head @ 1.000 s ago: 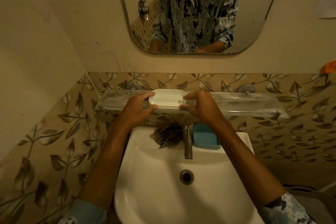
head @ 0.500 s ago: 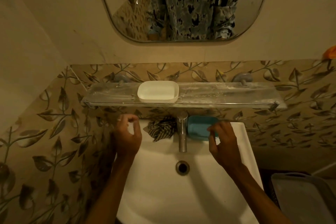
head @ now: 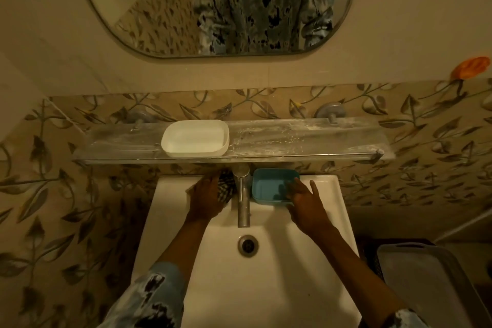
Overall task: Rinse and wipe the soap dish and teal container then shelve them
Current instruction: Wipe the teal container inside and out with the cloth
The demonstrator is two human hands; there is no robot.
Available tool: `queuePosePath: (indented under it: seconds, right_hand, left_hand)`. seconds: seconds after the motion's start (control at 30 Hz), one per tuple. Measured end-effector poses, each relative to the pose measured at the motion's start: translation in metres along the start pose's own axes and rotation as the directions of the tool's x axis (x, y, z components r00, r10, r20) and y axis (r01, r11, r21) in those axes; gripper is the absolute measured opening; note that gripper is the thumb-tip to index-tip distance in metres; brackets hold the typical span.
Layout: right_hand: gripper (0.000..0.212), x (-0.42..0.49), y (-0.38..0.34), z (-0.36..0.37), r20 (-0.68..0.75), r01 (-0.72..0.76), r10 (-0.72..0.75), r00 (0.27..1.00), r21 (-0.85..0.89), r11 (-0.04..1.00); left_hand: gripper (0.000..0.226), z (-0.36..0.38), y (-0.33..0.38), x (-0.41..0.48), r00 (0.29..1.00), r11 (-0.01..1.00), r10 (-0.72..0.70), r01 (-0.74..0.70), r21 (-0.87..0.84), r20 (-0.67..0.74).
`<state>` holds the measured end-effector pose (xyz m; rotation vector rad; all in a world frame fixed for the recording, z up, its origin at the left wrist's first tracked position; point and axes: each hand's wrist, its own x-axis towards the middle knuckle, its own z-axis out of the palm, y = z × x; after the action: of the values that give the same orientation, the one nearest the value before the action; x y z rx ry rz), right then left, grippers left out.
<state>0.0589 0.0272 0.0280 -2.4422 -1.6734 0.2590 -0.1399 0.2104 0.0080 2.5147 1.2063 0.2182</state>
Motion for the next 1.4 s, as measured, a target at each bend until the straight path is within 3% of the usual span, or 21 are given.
queuePosePath:
  seconds: [0.2, 0.3, 0.37, 0.43, 0.47, 0.53, 0.6, 0.67, 0.73, 0.83, 0.9, 1.0, 1.1, 1.23, 1.4]
  right_hand:
    - [0.046, -0.008, 0.012, 0.003, -0.034, 0.053, -0.053, 0.998, 0.004, 0.999]
    - [0.022, -0.016, 0.017, 0.0, -0.161, 0.019, 0.024, 0.987, 0.262, 0.965]
    - [0.017, -0.027, 0.015, -0.007, -0.174, -0.015, 0.111, 0.978, 0.472, 0.882]
    - [0.014, -0.037, 0.012, -0.017, -0.093, -0.099, 0.207, 0.974, 0.647, 0.756]
    - [0.012, -0.042, 0.01, -0.02, -0.054, -0.13, 0.236, 0.97, 0.706, 0.696]
    - [0.009, -0.052, 0.008, -0.025, 0.003, -0.157, 0.264, 0.964, 0.808, 0.567]
    - [0.009, -0.063, 0.003, -0.029, 0.061, -0.183, 0.27, 0.961, 0.873, 0.452]
    - [0.007, -0.074, -0.005, -0.032, 0.117, -0.208, 0.248, 0.961, 0.901, 0.38]
    - [0.009, -0.085, -0.015, -0.034, 0.159, -0.214, 0.188, 0.969, 0.923, 0.321]
    - [0.027, -0.098, -0.028, -0.038, 0.194, -0.199, 0.044, 0.98, 0.947, 0.254]
    - [0.037, -0.106, -0.04, -0.04, 0.188, -0.169, -0.065, 0.98, 0.96, 0.223]
    - [0.043, -0.114, -0.057, -0.045, 0.134, -0.093, -0.155, 0.979, 0.964, 0.251]
    - [0.039, -0.12, -0.067, -0.05, 0.056, -0.017, -0.143, 0.988, 0.965, 0.261]
    - [0.037, -0.128, -0.069, -0.057, -0.057, 0.064, -0.038, 0.998, 0.97, 0.233]
    - [0.043, -0.142, -0.074, -0.059, -0.132, 0.137, -0.036, 0.991, 0.957, 0.256]
  left_hand:
    - [0.085, 0.017, -0.006, -0.001, 0.979, 0.954, -0.187, 0.162, 0.253, 0.077]
    - [0.06, 0.017, -0.008, 0.001, 0.961, 0.937, -0.26, 0.228, 0.266, 0.091]
    - [0.051, 0.011, -0.007, -0.002, 0.944, 0.931, -0.319, 0.294, 0.216, 0.088]
    - [0.053, 0.002, -0.003, -0.014, 0.921, 0.923, -0.386, 0.386, 0.007, 0.051]
    - [0.053, -0.005, 0.0, -0.023, 0.904, 0.885, -0.425, 0.425, -0.189, 0.041]
    - [0.048, -0.016, 0.006, -0.045, 0.876, 0.711, -0.476, 0.436, -0.553, 0.078]
    - [0.042, -0.023, 0.009, -0.069, 0.871, 0.605, -0.481, 0.409, -0.683, 0.096]
    - [0.043, -0.028, 0.015, -0.09, 0.879, 0.577, -0.475, 0.35, -0.738, 0.045]
    - [0.049, -0.039, 0.027, -0.106, 0.9, 0.552, -0.435, 0.256, -0.793, -0.012]
    - [0.062, -0.062, 0.058, -0.119, 0.968, 0.589, -0.225, 0.045, -0.807, -0.11]
    - [0.058, -0.074, 0.08, -0.122, 0.986, 0.622, -0.085, -0.057, -0.781, -0.14]
    - [0.049, -0.08, 0.11, -0.126, 0.984, 0.763, 0.083, -0.164, -0.625, -0.156]
    - [0.047, -0.074, 0.129, -0.137, 0.981, 0.877, 0.13, -0.181, -0.445, -0.143]
    - [0.042, -0.059, 0.146, -0.179, 0.961, 0.826, 0.201, -0.27, -0.495, -0.189]
    - [0.042, -0.046, 0.152, -0.224, 0.939, 0.811, 0.213, -0.323, -0.487, -0.269]
